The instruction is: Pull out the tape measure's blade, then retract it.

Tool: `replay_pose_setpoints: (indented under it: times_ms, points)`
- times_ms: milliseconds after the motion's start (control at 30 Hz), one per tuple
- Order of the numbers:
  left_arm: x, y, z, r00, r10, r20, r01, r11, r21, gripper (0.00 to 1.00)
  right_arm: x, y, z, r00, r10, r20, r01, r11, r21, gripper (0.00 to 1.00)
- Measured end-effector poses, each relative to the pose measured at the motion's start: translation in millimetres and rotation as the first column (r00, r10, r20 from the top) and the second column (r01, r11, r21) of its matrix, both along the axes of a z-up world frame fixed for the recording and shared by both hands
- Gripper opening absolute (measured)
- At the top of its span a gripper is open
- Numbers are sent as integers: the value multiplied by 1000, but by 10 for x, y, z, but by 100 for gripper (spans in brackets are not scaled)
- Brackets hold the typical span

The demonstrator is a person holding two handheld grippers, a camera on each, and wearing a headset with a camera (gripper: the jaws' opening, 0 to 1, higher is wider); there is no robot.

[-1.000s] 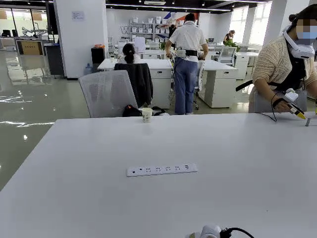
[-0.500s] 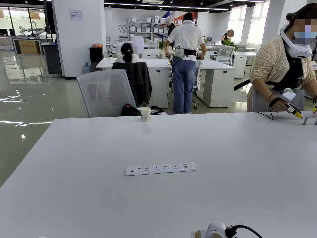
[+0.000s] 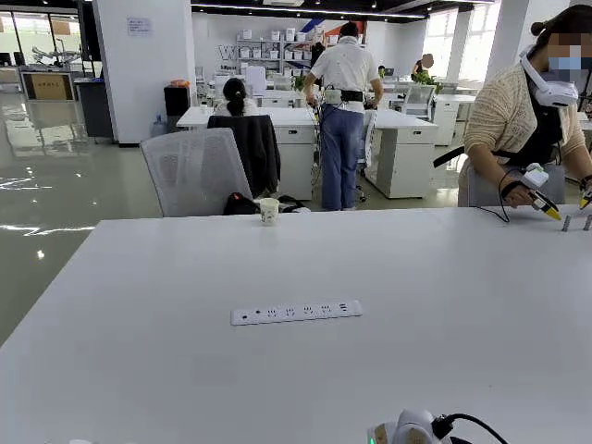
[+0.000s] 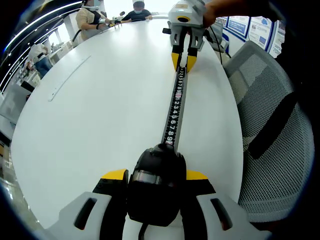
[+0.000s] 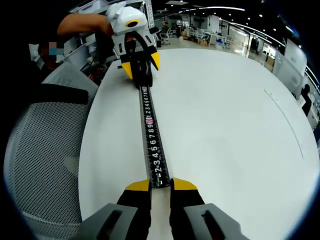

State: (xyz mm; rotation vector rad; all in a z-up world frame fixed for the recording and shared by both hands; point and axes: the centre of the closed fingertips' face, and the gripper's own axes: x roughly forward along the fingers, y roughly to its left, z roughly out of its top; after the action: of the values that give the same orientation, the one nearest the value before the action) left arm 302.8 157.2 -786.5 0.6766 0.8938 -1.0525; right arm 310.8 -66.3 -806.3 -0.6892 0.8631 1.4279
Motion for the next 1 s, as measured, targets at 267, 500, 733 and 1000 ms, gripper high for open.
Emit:
replay_pose_setpoints:
  times_ms: [267,500,733,1000]
  points:
    - [-1,3,0,1000,0,0,0,1000,0,36,9,-34,-4,1000,-2,0,2,1000,-5,10]
    - [2,5,-4,1000,1,1,-1,1000,-1,36,16,-51,-9,1000,-4,-3,4,1000,-5,10]
    - [5,4,0,1000,0,2,0,1000,-1,36,21,-92,-3,1000,-9,-6,9,1000,-6,10]
    - [0,5,2,1000,0,3,0,1000,-1,36,25,-128,2,1000,-5,-6,4,1000,-10,10]
